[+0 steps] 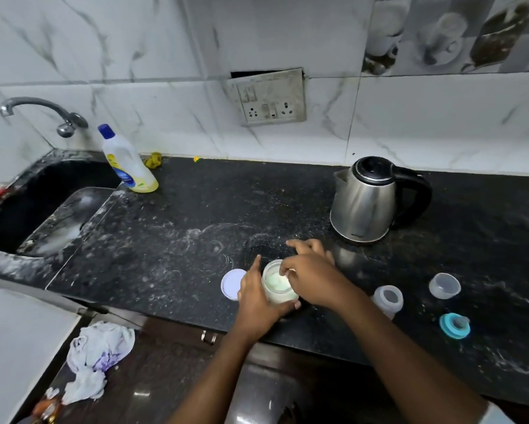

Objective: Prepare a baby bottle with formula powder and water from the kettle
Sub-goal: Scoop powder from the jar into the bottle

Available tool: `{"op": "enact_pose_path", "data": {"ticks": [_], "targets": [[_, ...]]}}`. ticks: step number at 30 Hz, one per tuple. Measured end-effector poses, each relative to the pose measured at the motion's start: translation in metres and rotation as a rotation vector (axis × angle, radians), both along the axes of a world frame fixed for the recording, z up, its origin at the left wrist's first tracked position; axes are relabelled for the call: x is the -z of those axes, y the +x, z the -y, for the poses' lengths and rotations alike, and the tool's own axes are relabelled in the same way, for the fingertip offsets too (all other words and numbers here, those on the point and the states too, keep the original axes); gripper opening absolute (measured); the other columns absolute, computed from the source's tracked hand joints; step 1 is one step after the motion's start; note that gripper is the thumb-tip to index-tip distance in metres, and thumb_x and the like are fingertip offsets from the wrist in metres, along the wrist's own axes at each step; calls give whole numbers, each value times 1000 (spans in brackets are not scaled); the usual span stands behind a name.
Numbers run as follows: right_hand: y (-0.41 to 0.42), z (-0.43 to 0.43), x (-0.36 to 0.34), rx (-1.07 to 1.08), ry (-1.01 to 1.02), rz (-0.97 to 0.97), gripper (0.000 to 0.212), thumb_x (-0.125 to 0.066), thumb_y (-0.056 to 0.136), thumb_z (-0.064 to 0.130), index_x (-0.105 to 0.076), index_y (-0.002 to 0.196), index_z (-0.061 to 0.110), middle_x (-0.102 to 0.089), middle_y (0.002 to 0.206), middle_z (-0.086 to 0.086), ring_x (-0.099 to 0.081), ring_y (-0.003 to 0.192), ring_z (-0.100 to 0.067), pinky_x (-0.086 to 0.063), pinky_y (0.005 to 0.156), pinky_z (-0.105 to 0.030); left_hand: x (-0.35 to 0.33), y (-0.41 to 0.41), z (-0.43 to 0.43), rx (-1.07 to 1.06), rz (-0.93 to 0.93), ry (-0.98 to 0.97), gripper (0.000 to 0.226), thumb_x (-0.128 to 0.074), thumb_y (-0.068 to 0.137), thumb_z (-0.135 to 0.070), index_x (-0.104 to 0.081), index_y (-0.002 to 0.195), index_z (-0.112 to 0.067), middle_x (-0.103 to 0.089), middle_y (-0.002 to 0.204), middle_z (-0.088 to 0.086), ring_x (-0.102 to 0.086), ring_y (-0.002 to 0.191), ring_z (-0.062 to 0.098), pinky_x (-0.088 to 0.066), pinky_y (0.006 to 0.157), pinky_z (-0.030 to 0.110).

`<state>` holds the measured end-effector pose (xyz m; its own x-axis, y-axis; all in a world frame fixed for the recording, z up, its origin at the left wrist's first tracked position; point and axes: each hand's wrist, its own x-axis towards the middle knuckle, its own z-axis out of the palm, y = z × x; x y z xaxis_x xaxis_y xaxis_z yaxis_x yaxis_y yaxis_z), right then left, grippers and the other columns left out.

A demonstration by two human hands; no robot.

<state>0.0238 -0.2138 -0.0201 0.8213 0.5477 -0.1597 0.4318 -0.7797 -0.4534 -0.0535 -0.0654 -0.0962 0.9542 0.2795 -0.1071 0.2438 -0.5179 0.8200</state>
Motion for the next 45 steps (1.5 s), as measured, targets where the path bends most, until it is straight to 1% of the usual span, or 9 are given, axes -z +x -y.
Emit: {"op": "enact_pose_path", "data": {"ticks": [4, 10, 15, 18, 22, 28, 33, 37, 45], "targets": [[5, -21, -2, 5, -269, -95, 33, -53, 100, 23, -73, 126, 24, -26, 170, 0, -25, 145, -36, -27, 113, -51, 14, 5, 3, -20, 122, -168, 91, -105, 59, -27, -57, 136, -27, -72, 129, -2, -71, 118, 19, -56, 100, 55], [1, -26, -6, 145, -311, -167, 43, -59, 99, 27, -62, 142, 30, -34, 163, -2, -30, 144, -34, -31, 114, -48, 11, 0, 19, -83, 285, -92, 93, -102, 66, -31, -51, 141, -14, -62, 135, 0, -62, 124, 22, -50, 106, 42], [-1, -22, -10, 212, -265, -226, 43, -55, 103, 35, -58, 145, 39, -41, 155, -1, -35, 140, -34, -33, 114, -48, 3, 0, 24, -78, 349, 14, 95, -104, 67, -28, -51, 144, -7, -57, 137, -2, -54, 125, 17, -29, 108, 8], [0, -22, -10, 217, -312, -209, 42, -53, 103, 38, -59, 144, 36, -42, 151, -1, -35, 138, -33, -32, 113, -49, -1, 0, 24, -79, 364, 15, 95, -104, 67, -28, -52, 144, -6, -58, 137, -1, -55, 125, 17, -35, 110, 14], [-2, -14, -15, 217, -206, -162, 31, -55, 104, 36, -69, 132, 34, -48, 145, -3, -40, 132, -31, -38, 111, -44, -4, 6, 25, -80, 349, -54, 97, -105, 64, -32, -51, 142, -11, -61, 134, 0, -60, 125, 20, -49, 107, 44], [-16, 18, -27, 71, 106, 434, 22, -66, 77, 7, -74, 88, 24, -67, 102, 8, -53, 100, -28, -40, 86, -44, -2, 14, 20, -81, 362, -75, 94, -103, 66, -38, -49, 142, -22, -61, 134, -5, -60, 127, 21, -50, 106, 49], [-20, 22, -32, -177, -292, 19, 44, -45, 79, 25, -65, 117, 32, -58, 137, 12, -33, 137, -31, -20, 109, -46, -6, 8, 17, -38, 426, -14, 90, -94, 72, -46, -40, 143, -44, -48, 137, -32, -52, 129, 2, -40, 109, 21], [-17, 15, -39, -313, -483, -81, 58, -52, 85, 17, -55, 139, 39, -30, 167, 6, -25, 145, -36, -23, 113, -53, -5, 4, 19, 14, 433, 20, 93, -95, 74, -41, -39, 147, -31, -54, 140, -8, -54, 130, 15, -38, 111, 19], [-18, 9, -34, -256, -509, -132, 51, -55, 90, 16, -60, 138, 33, -48, 148, 3, -35, 137, -32, -24, 116, -52, -4, -2, 20, 52, 454, 72, 99, -95, 72, -34, -36, 151, -29, -50, 147, -4, -51, 138, 21, -38, 118, 29]]}}
